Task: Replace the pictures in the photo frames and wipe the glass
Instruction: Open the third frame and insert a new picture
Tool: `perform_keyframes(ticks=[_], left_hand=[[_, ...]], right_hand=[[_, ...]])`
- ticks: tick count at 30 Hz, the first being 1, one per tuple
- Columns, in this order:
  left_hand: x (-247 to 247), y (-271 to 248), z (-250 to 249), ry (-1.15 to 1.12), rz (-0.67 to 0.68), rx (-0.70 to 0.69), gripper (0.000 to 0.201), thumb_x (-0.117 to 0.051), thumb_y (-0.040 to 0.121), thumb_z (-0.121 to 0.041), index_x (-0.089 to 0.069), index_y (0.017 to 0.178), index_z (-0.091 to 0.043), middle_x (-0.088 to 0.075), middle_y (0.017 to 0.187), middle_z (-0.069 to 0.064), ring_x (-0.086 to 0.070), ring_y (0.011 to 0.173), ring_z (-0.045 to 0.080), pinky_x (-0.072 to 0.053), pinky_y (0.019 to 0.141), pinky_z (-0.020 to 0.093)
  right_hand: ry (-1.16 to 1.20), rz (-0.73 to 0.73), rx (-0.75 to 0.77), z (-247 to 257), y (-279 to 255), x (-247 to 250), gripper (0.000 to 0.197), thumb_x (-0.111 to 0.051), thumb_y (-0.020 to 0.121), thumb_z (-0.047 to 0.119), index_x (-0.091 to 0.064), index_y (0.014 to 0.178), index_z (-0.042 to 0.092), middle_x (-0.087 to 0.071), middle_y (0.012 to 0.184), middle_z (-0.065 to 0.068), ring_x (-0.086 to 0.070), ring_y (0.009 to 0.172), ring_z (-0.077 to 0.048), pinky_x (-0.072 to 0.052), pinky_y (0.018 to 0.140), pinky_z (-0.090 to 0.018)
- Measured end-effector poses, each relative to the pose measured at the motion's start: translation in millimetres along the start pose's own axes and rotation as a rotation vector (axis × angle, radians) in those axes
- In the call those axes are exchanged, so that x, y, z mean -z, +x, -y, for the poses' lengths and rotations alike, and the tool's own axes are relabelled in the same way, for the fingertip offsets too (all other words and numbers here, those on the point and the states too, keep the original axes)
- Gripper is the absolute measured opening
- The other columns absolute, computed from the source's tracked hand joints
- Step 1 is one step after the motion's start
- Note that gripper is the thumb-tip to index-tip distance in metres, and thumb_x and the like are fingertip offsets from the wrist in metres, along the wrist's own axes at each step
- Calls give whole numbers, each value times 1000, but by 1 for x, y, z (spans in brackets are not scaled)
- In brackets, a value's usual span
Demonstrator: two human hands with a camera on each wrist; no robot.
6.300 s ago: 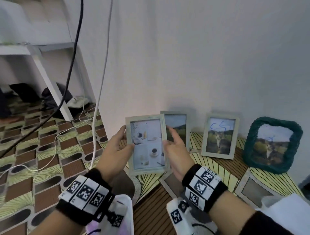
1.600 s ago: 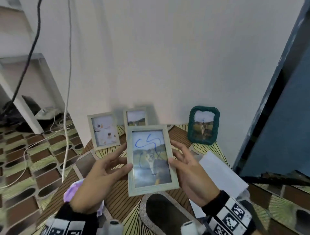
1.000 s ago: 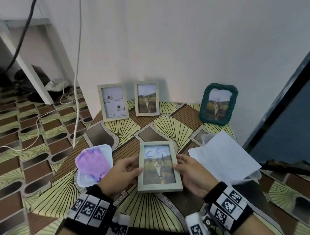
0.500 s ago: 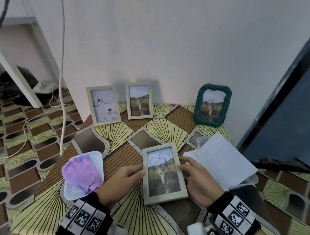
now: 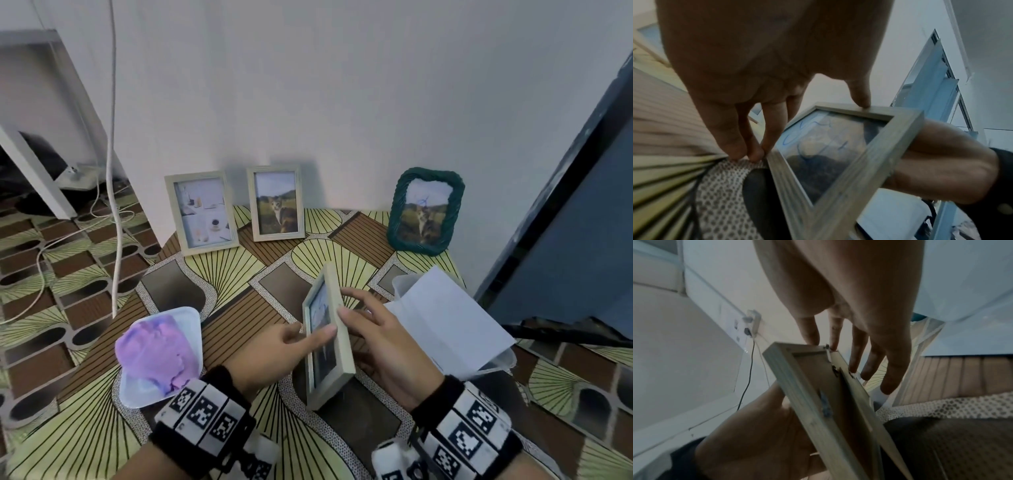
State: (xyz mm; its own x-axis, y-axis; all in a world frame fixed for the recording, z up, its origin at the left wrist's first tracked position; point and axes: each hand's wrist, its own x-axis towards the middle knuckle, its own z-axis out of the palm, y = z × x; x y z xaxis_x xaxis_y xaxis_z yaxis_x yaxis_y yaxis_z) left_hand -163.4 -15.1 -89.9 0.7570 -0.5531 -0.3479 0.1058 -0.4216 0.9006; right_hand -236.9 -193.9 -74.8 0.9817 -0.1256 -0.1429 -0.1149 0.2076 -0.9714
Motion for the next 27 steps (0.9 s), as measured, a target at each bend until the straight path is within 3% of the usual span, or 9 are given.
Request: perform_keyframes(ticks=[3, 6, 8, 11, 13, 17, 20, 23, 27], left_hand=[[11, -1, -3, -88, 60, -42, 68, -63, 72, -79, -70, 116, -27, -73, 111, -12, -66, 107, 2, -52, 94, 25], [25, -11, -14, -110, 48, -48, 47, -54, 73, -83, -71, 103, -52, -69, 105, -30, -61, 103, -14, -46, 80, 14], [32, -12, -11, -96, -4, -78, 56, -58, 72, -81, -71, 109, -41, -71, 109, -23, -62, 105, -9, -45, 83, 18], [36, -15, -7, -142, -79, -106, 49, -66, 80, -57, -69, 113, -21, -74, 109, -4, -69, 101, 8, -53, 70, 13], [39, -19, -3, -215, -136, -142, 38, -67, 84, -38, -67, 115, -18, -74, 110, 3, -70, 103, 16, -55, 77, 19], [45, -31, -1, -213, -143, -242, 37, -66, 88, -20, -60, 124, -27, -71, 118, -9, -65, 110, 5, -52, 81, 15], [56, -34, 8, -228, -232, -281, 52, -65, 87, -4, -53, 132, -27, -68, 121, -16, -64, 109, 0, -52, 80, 12], [69, -34, 21, -121, -330, -207, 65, -69, 84, 2, -47, 143, -15, -58, 136, -10, -64, 109, 2, -54, 82, 15], [66, -27, 35, 150, -162, -117, 67, -68, 85, 5, -39, 145, -2, -47, 146, 2, -53, 123, 6, -45, 103, 22]], right_hand=[[-58, 64, 17, 0, 3, -8, 28, -58, 98, 33, -63, 123, 44, -71, 115, 4, -70, 104, -15, -57, 80, -25], [-150, 132, 21, -3, 3, -14, 29, -50, 100, 40, -61, 125, 50, -65, 124, 21, -61, 116, 0, -49, 99, -27], [-234, 179, 8, -6, 3, -20, 30, -47, 103, 37, -60, 123, 55, -62, 125, 29, -57, 118, 7, -43, 103, -25], [-337, 236, -29, -18, 4, -26, 35, -50, 101, 30, -57, 131, 47, -62, 129, 22, -55, 122, 1, -40, 109, -31], [-442, 245, -23, -26, 3, -28, 43, -53, 97, 33, -50, 140, 40, -59, 133, 22, -52, 125, 3, -37, 113, -35], [-640, 280, 29, -33, 2, -26, 55, -53, 91, 40, -41, 144, 43, -54, 139, 21, -49, 127, 3, -37, 114, -35], [-817, 314, 54, -34, 3, -22, 57, -54, 94, 40, -36, 148, 40, -50, 145, 16, -46, 132, -2, -36, 115, -34], [-1029, 376, 115, -34, 1, -20, 52, -52, 98, 39, -41, 148, 28, -33, 157, 12, -31, 143, -3, -21, 116, -20], [-1210, 431, 185, -35, -4, -20, 47, -48, 100, 37, -47, 142, 15, -26, 161, 4, -20, 148, -8, -17, 116, -19]])
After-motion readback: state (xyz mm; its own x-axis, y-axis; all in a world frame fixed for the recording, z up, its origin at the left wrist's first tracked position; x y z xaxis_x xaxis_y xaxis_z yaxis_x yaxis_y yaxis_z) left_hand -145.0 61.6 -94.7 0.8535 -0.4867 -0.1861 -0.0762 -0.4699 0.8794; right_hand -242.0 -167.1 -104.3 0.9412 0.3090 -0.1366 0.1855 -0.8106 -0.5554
